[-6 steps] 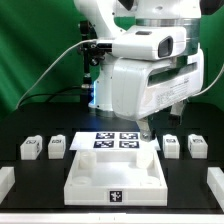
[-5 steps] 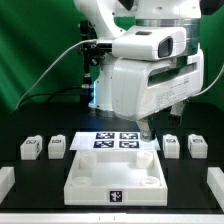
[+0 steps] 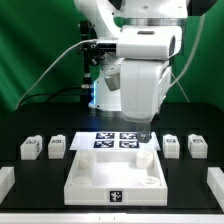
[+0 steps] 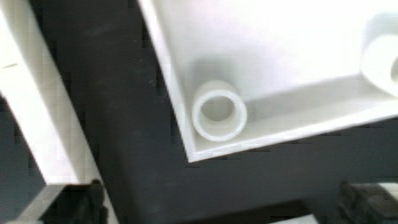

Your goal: Assemble one leg

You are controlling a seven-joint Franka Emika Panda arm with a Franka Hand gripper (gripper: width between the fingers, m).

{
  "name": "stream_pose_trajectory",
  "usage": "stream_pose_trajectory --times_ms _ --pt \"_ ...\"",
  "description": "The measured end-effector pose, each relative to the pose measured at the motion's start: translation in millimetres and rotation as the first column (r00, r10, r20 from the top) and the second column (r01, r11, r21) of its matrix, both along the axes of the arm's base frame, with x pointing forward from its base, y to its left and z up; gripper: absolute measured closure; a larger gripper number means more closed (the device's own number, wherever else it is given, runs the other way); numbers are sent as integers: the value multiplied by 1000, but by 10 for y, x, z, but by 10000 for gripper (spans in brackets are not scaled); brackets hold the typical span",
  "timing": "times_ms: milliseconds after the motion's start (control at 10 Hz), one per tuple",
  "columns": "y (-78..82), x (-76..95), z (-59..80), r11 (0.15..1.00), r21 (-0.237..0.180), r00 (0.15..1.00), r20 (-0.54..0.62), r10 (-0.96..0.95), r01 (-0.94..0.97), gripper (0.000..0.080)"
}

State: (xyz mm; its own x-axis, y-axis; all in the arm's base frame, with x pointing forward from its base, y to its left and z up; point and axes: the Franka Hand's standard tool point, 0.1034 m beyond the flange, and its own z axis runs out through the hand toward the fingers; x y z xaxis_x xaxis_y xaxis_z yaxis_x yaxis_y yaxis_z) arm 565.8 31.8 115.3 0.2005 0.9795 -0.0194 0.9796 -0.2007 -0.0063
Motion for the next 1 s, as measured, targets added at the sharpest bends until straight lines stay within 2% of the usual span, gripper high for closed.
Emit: stream_pose_trajectory --times_ms 200,500,600,700,800,1000 --pt "-12 39 18 976 1 976 2 218 -218 150" --pt "-32 21 -2 975 1 975 7 222 -222 150" --pt "-106 -201 -134 970 1 970 20 242 -242 150" --pt "-224 -524 -289 969 5 969 6 249 -249 150" --pt "-350 -771 -406 972 7 971 -21 236 -236 150" --pt "-539 -1065 -638 980 20 980 -37 196 -196 150"
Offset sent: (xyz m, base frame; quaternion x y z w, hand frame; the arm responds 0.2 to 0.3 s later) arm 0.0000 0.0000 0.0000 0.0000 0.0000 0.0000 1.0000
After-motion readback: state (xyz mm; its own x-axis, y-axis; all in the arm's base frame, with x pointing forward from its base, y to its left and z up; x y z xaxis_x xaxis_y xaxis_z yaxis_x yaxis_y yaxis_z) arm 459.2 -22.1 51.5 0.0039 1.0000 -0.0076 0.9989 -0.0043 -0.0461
